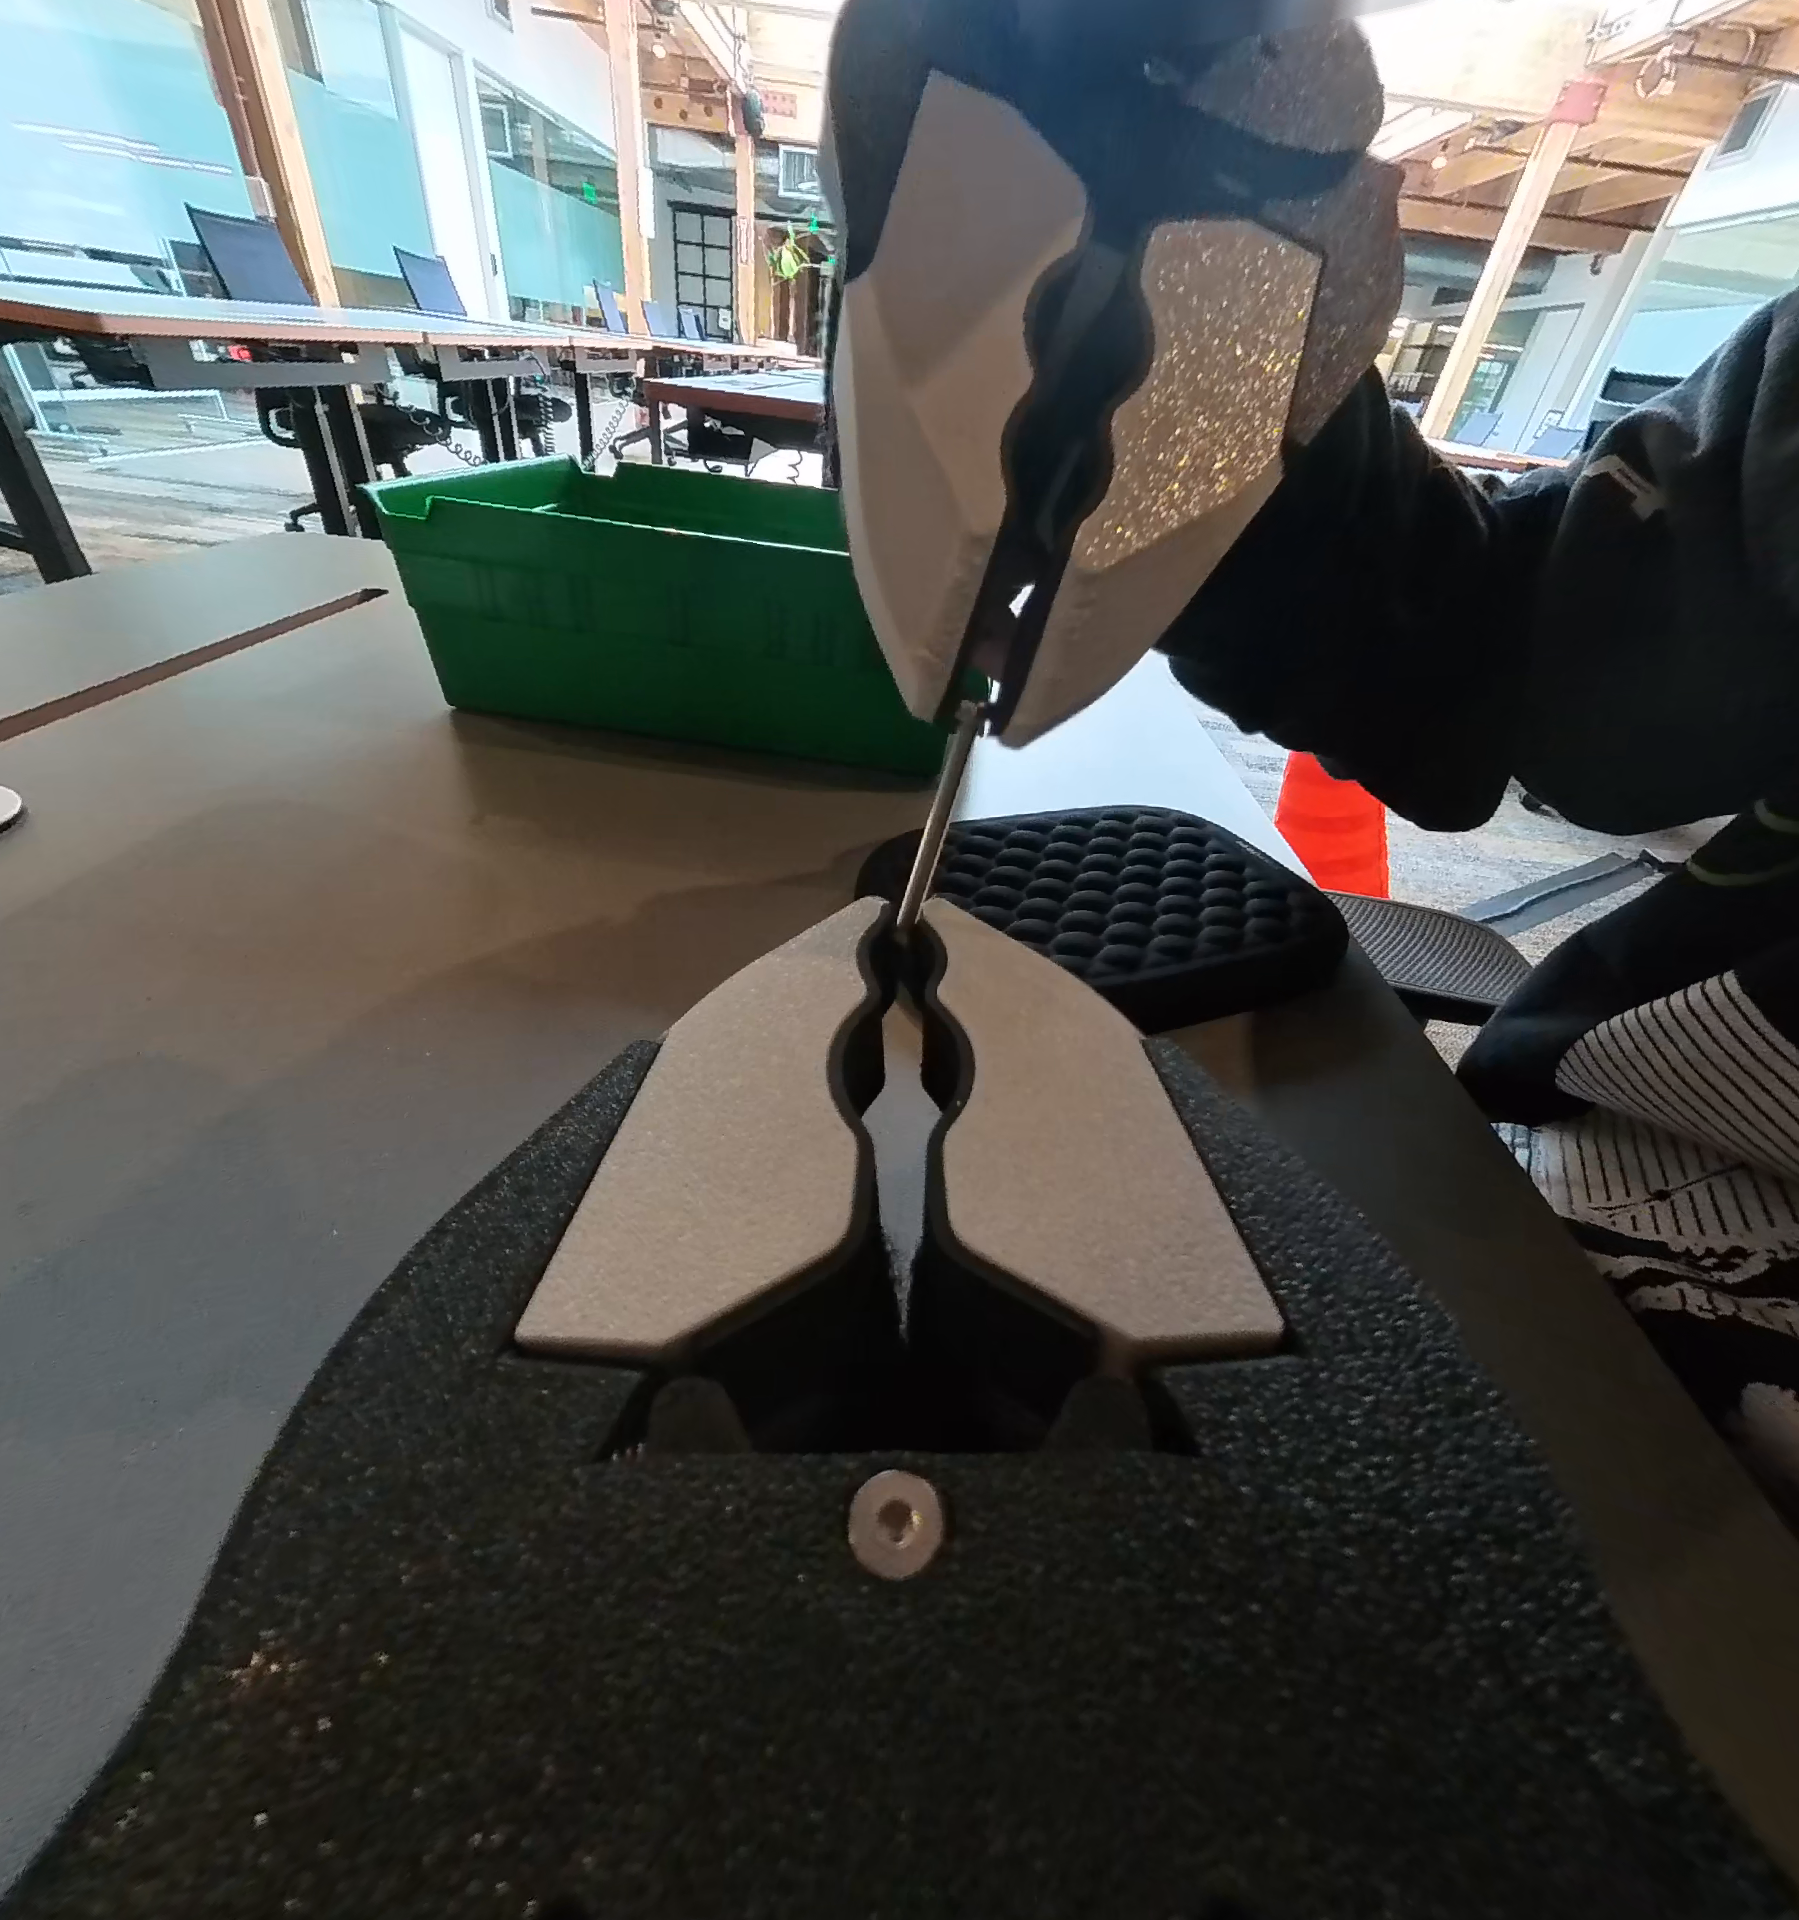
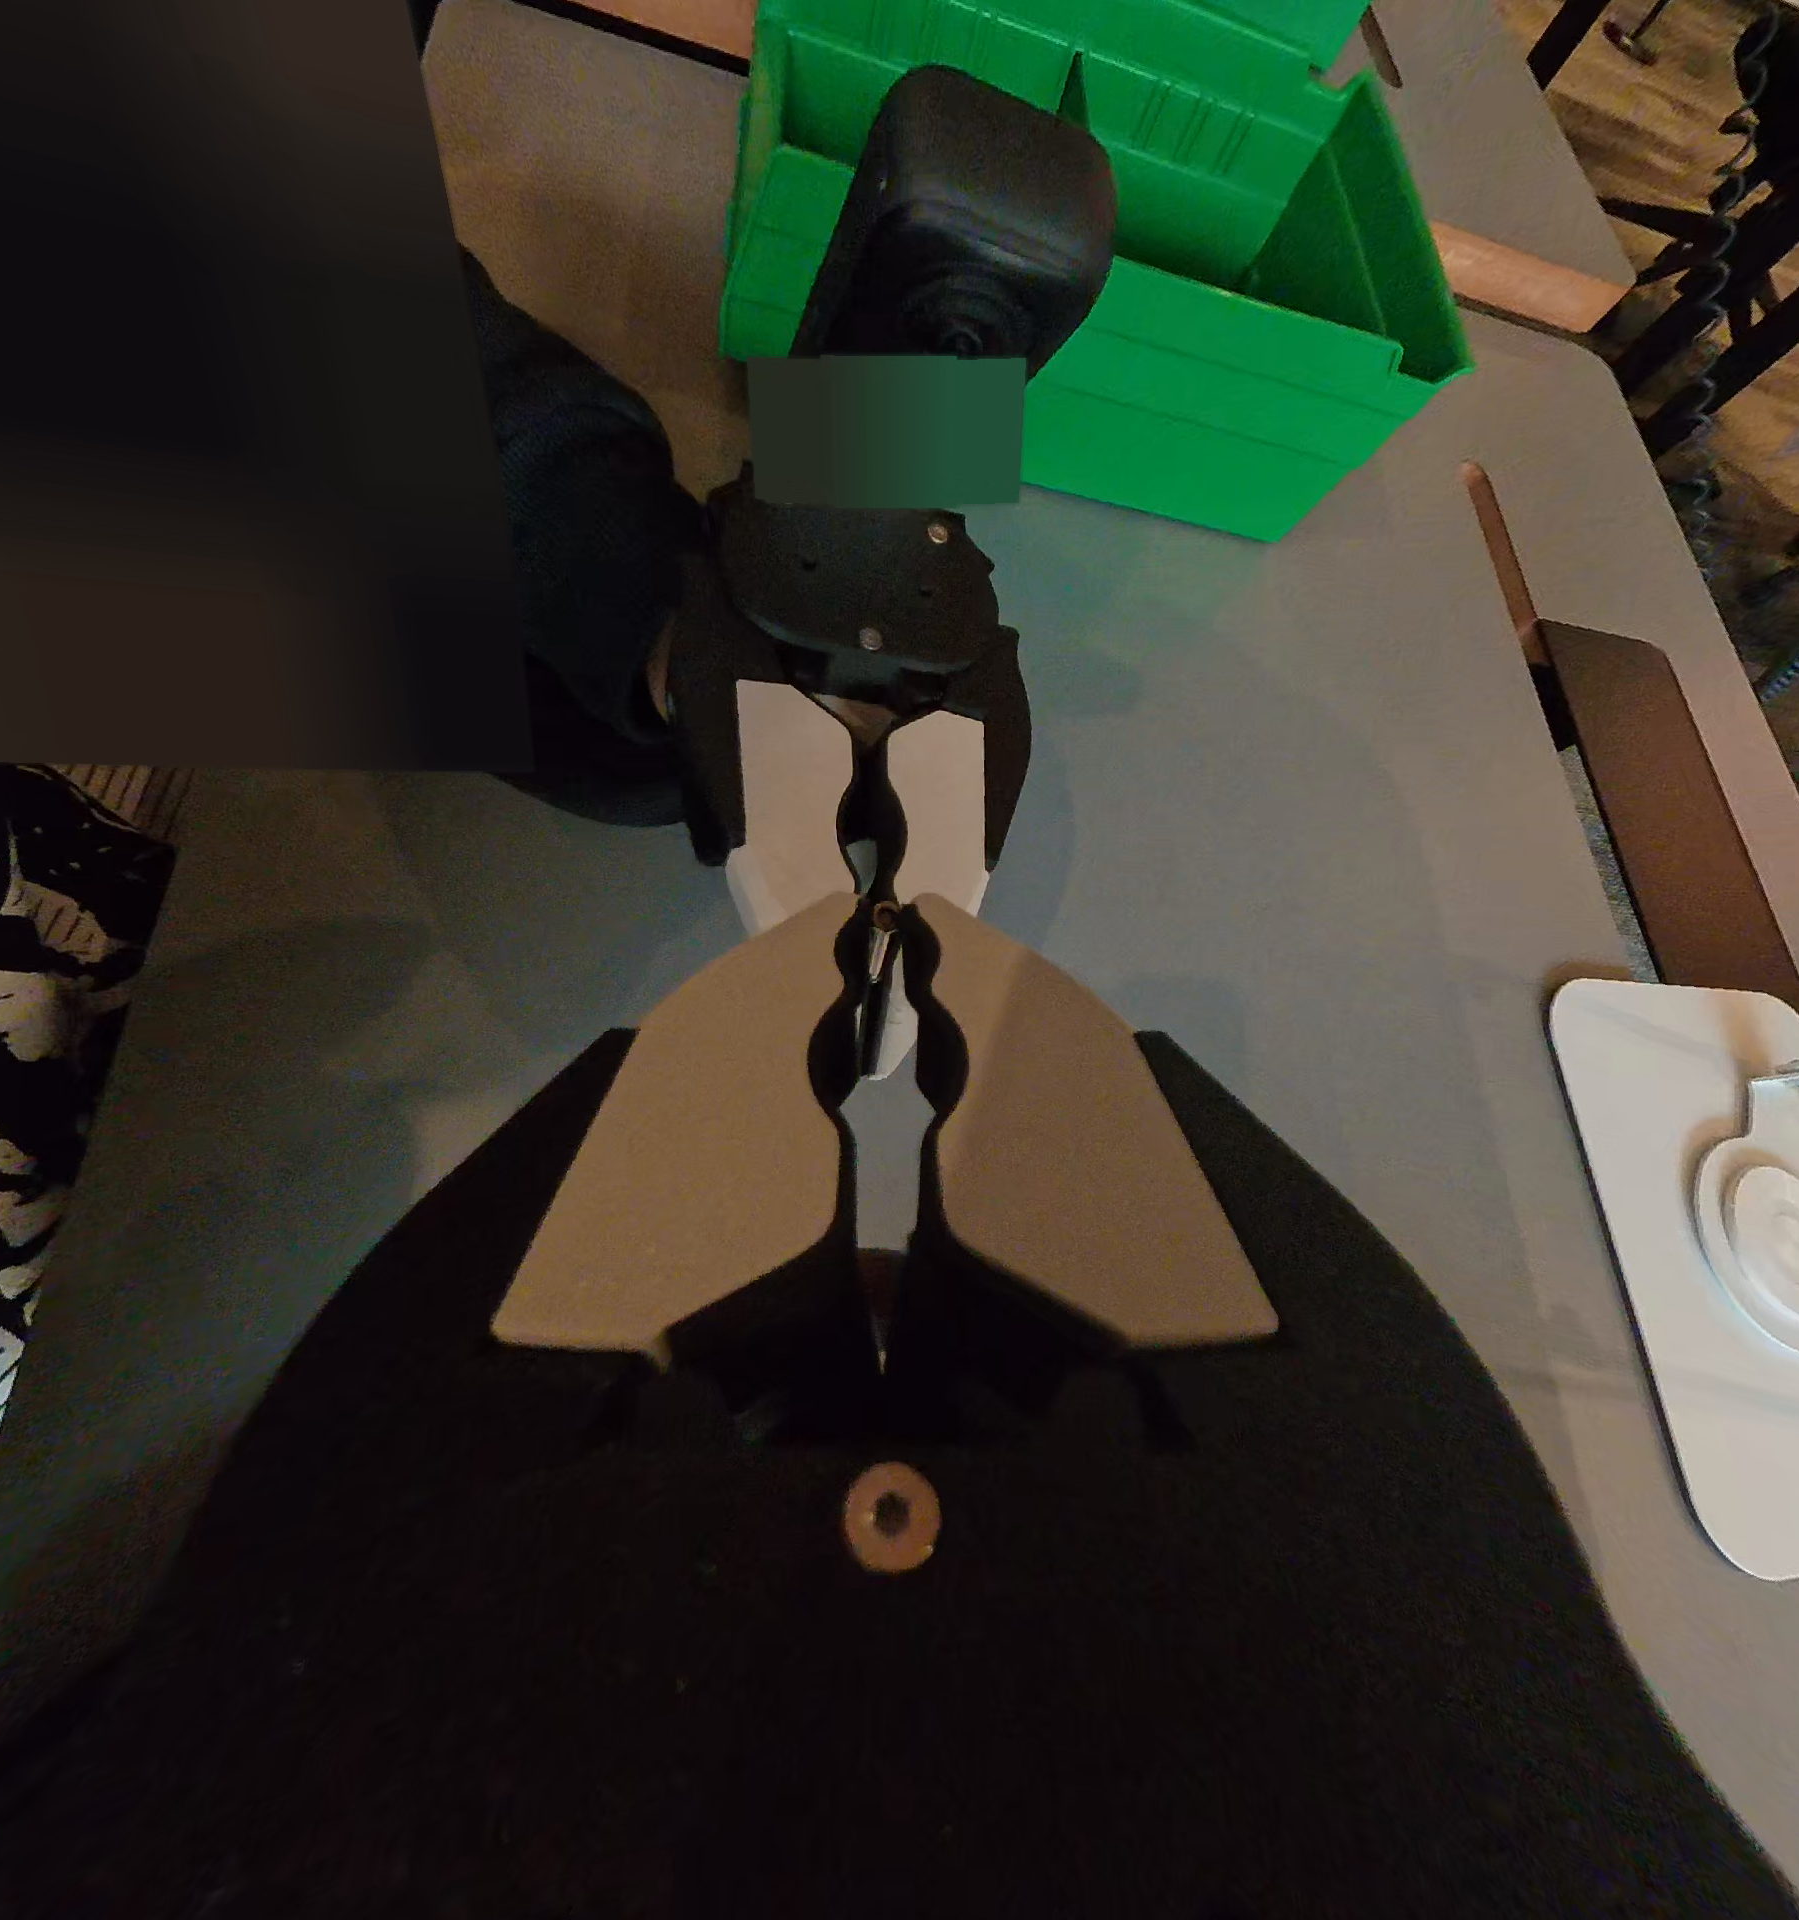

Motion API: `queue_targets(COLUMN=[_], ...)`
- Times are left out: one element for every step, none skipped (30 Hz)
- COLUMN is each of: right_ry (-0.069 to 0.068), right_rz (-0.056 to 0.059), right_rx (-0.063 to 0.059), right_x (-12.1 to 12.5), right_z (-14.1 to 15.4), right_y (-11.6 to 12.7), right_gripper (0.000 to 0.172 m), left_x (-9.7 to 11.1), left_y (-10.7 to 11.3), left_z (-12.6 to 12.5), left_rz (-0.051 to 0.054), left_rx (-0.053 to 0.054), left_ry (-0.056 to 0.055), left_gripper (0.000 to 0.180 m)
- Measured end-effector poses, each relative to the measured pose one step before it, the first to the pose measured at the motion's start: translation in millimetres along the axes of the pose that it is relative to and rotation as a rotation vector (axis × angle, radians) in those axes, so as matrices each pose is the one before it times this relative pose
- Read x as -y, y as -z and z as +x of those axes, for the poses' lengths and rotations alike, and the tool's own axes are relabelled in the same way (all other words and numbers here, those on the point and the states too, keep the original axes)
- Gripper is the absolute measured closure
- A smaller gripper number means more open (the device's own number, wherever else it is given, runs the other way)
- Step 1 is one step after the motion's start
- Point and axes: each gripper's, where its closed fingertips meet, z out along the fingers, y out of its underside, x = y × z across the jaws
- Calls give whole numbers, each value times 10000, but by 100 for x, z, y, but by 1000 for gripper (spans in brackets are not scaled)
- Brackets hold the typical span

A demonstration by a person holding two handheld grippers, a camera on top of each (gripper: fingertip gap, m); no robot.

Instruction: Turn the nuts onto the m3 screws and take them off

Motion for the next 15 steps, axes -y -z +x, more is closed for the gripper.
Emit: queue_targets(right_ry=[-1, 10, 4, -8, -2, 7, 3, -4, 6, -1, -9, -1, -6, -9, -10], right_rz=[25, 22, 25, 17, 12, 4, 0, -13, -9, 7, 9, 10, -4, -5, 4], right_rx=[-8, -14, -10, -10, 2, -1, 0, 11, -8, -3, 16, 0, -3, 13, -5], right_x=[20, 14, 26, 14, 9, 0, -21, -26, -10, 6, 21, 10, -14, -21, -3], right_z=[-1, 11, 4, 4, -2, -2, 12, -10, 5, 0, -21, -4, 7, -15, 10], right_y=[-13, -24, -21, -18, -1, 8, 7, 1, 9, 19, 13, 17, -5, 3, 3], right_gripper=[168, 168, 168, 168, 167, 167, 167, 167, 167, 167, 167, 167, 166, 166, 166], left_x=[2, -2, 5, 9, 2, -7, 3, 1, 3, -2, -7, -2, 15, 1, -1], left_y=[7, -9, -1, 7, -1, 4, -7, 1, -2, -7, 4, -2, -2, 9, -9], left_z=[12, -3, -9, -19, 5, -2, 6, -13, 0, -7, -3, 13, -1, -1, 2], left_rz=[2, -2, 3, 6, 2, -5, -5, 0, 3, -2, -5, 0, 4, 1, -1], left_rx=[-5, 0, 3, 5, -2, 0, 1, 3, 3, 0, 1, 1, -1, 2, -3], left_ry=[-7, -3, 7, 10, 3, -3, -3, 1, 4, 4, -3, -7, -5, 0, 0], left_gripper=[180, 180, 180, 180, 180, 180, 180, 180, 180, 180, 180, 180, 180, 180, 180])
